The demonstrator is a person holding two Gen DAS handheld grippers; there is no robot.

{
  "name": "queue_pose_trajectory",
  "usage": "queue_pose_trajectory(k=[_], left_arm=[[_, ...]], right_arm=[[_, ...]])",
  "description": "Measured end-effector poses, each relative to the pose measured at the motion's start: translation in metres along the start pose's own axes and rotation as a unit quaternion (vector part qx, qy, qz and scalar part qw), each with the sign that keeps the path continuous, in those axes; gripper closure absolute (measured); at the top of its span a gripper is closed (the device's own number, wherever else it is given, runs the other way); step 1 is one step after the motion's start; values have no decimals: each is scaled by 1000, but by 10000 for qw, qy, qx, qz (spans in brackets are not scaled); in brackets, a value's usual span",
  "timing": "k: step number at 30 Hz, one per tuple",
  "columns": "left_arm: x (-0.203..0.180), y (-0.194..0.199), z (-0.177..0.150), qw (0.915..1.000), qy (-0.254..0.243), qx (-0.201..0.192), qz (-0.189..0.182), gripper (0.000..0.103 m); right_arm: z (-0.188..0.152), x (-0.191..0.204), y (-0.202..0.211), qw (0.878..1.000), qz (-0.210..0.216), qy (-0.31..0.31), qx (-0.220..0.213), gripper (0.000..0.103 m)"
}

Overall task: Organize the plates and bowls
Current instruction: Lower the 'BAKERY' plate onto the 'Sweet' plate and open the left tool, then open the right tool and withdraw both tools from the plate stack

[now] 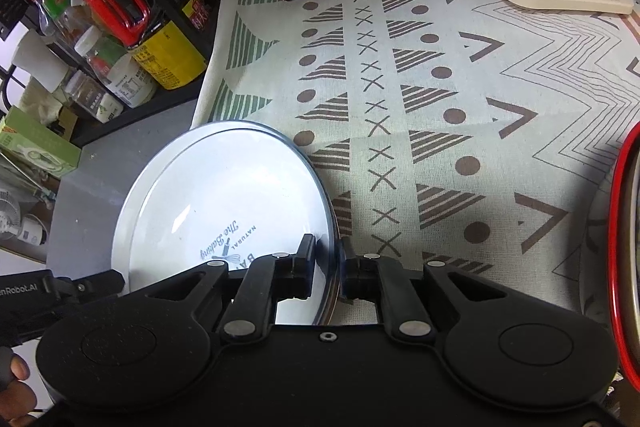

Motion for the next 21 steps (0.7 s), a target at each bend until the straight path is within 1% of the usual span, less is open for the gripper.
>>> queue_pose_trajectory(k=[1,4,6,8,15,18,21], left_arm=[[0,1,1,10000,-20,-33,34,79],[3,3,3,9997,-17,-97,237,72],[6,3,4,9996,-14,-155,242,70],[8,-2,4,9996,-5,-64,266,69],[7,-16,-3,9998,80,168,122,69],[9,-18,-4,9997,101,158,131,69],[11,-20,-4,9997,152,192,-17,72]], right_arm=[[0,1,0,10000,-41,41,11,90],[1,5,-1,9998,-147,161,41,90],[1,6,-2,9995,-190,232,42,89],[1,8,-2,9993,-231,300,47,89],[-2,11,0,9989,-286,347,126,88],[-4,10,1,9991,-254,307,118,88],[-5,9,3,9994,-226,262,98,87]])
Point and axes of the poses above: each gripper's, at about its wrist camera, not at the fingertips, and y roughly against the way its jaws point, x to its left, z to its top, the point moved 6 cm from there along -y, roughly the way its jaws point, and after that the axes turned 3 degrees about -y, right-handed, at the moved point
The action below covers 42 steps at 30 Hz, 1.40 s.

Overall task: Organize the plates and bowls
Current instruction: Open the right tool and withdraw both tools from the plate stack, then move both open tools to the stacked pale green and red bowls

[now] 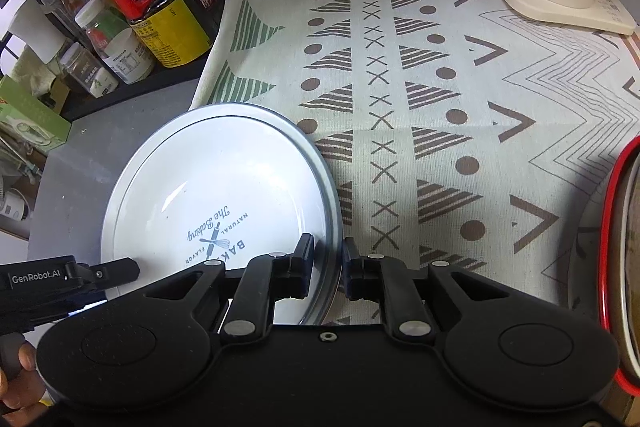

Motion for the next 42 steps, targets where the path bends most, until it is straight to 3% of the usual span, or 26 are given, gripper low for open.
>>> queue_pose_trajectory(k=[14,18,19,23,25,28,31,42], left_arm=[[6,2,0,9999,5,70,-95,75],[4,11,4,9999,68,77,89,68],[3,13,6,9999,65,69,80,64],[-9,20,9,9999,-87,41,112,43],[-17,24,11,9998,-156,-1,78,37],[-33,30,13,9997,-229,-95,-21,33],[-52,32,15,9988,-452,-164,-125,31],[-129,44,6,9911,-1264,-257,-320,31]], right_arm=[[-6,4,8,9999,-2,-59,-109,80],[-3,6,22,9990,338,-129,-249,65],[-2,6,27,9987,374,-146,-307,57],[6,7,45,9975,468,-46,-530,46],[11,6,55,9965,560,-32,-623,31],[18,2,68,9950,707,-81,-705,15],[24,-8,77,9934,878,-248,-695,10],[38,-61,119,9902,756,-500,-1066,0]])
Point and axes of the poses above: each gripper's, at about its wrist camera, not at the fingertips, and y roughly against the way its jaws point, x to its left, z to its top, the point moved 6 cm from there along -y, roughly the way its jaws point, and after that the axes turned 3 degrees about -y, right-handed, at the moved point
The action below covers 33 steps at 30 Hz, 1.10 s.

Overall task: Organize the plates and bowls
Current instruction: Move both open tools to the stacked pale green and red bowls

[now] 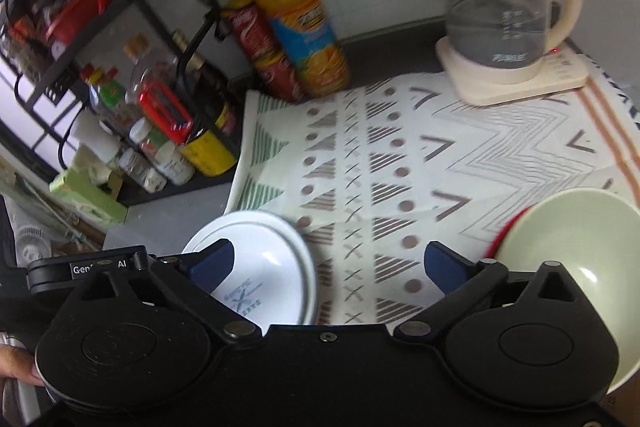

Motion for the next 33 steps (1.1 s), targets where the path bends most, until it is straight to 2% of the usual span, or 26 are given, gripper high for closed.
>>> queue_pose_trajectory(k=[9,17,22,27,33], left_arm=[[-59,-5,-1,9983,-374,133,-415,31],[-113,-13,-12,9938,-773,281,-746,31],[-142,-23,-23,9913,-989,417,-769,31],[-166,-33,-34,9882,-1171,546,-826,31],[-188,-52,-48,9857,-1240,773,-835,31]], right_arm=[[15,-52,37,9981,-334,-347,-373,0],[11,-106,66,9938,-480,-840,-555,0],[3,-130,74,9922,-550,-950,-585,0],[-1,-150,78,9905,-790,-954,-603,0],[-11,-172,71,9899,-915,-983,-463,1]])
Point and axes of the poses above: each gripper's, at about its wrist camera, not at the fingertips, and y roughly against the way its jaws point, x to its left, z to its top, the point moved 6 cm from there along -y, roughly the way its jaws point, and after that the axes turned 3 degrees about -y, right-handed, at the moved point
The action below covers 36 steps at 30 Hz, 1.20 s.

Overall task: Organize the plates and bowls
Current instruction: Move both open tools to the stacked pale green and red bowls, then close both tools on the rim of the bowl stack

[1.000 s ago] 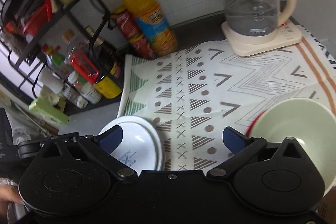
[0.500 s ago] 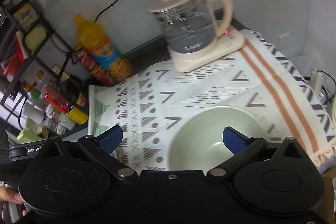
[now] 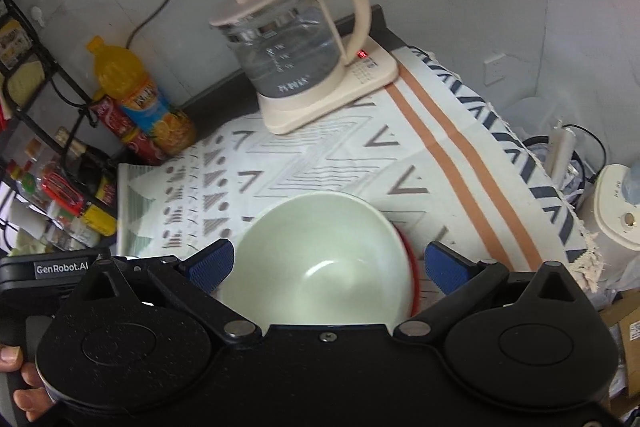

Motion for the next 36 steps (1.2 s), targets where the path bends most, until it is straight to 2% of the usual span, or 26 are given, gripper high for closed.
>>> queue_pose_trajectory(k=[6,11,18,20,30,32,36], left_arm=[[-11,-25,-8,9997,-29,220,103,31],[-10,-45,-15,9991,56,392,183,31],[-4,-67,-24,9977,321,530,284,36],[-5,-72,-23,9976,371,533,259,40],[-2,-90,-22,9957,715,550,197,70],[0,-92,-23,9952,762,572,229,75],[1,-93,-23,9951,792,552,203,75]], right_arm=[[-9,-20,-19,9996,-19,-88,268,1],[-18,-32,-38,9982,-38,-183,578,7],[-25,-40,-58,9957,0,-240,894,20],[-26,-43,-63,9950,36,-264,962,21],[-35,-50,-86,9905,155,-427,1299,62],[-36,-50,-87,9907,149,-395,1292,64],[-35,-53,-87,9911,237,-347,1263,65]])
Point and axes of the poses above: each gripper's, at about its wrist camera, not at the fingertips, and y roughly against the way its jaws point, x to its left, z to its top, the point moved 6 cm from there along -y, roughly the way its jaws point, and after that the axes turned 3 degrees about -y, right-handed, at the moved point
